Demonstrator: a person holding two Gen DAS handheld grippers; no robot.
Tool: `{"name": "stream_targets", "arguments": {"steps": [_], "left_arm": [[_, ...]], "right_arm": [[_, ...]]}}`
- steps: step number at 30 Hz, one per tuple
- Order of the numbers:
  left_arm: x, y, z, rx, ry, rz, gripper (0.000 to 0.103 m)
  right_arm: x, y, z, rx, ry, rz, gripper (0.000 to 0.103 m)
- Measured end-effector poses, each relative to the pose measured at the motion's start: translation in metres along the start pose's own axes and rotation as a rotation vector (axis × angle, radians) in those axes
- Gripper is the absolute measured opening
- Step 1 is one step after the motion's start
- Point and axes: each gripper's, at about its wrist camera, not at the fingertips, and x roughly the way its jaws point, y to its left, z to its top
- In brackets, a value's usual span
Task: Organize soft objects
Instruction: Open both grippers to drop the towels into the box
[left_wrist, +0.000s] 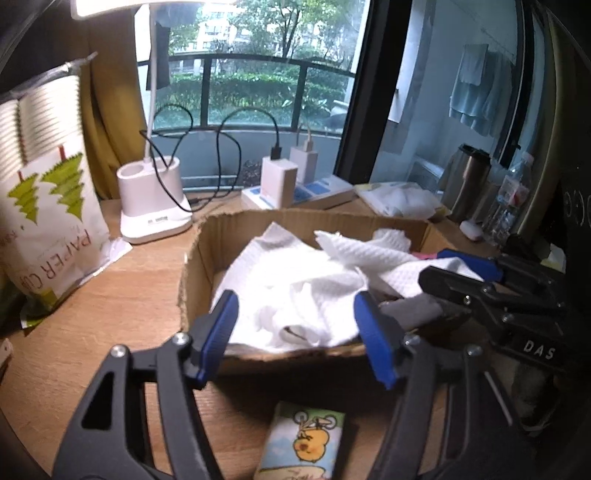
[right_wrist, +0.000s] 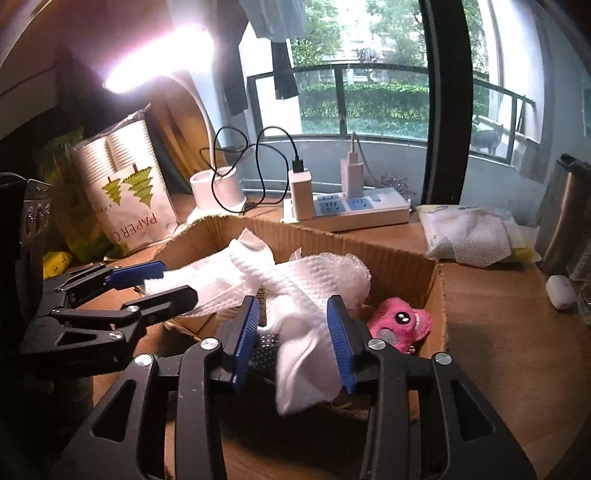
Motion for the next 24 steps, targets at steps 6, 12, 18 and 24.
{"name": "stream_targets", "arguments": {"steps": [6,12,18,24], "left_arm": [[-0.02,-0.003,0.0,0.014,-0.033,0.012,0.067],[-0.047,-0.003,-0.002,-0.001,-0.081,-0.001,0.076],[-0.072,-0.004,-0.008,-0.013,-0.117,-0.018,0.083],[-0.094,-0.007,-0.017,-0.003,-0.14,-0.025,0.084]], "right_arm": [[-0.021,0.007,-0.003,-0.014,-0.022,-0.028,0.049],[-0.048,0.018,-0.006,-0.026,-0.054,-0.048,0.05],[-0.07,0.028,-0.013,-0.033,-0.079,-0.06,0.05],[-0.086,0.039,-0.021,-0.043,-0.092,-0.065,0.05]]}}
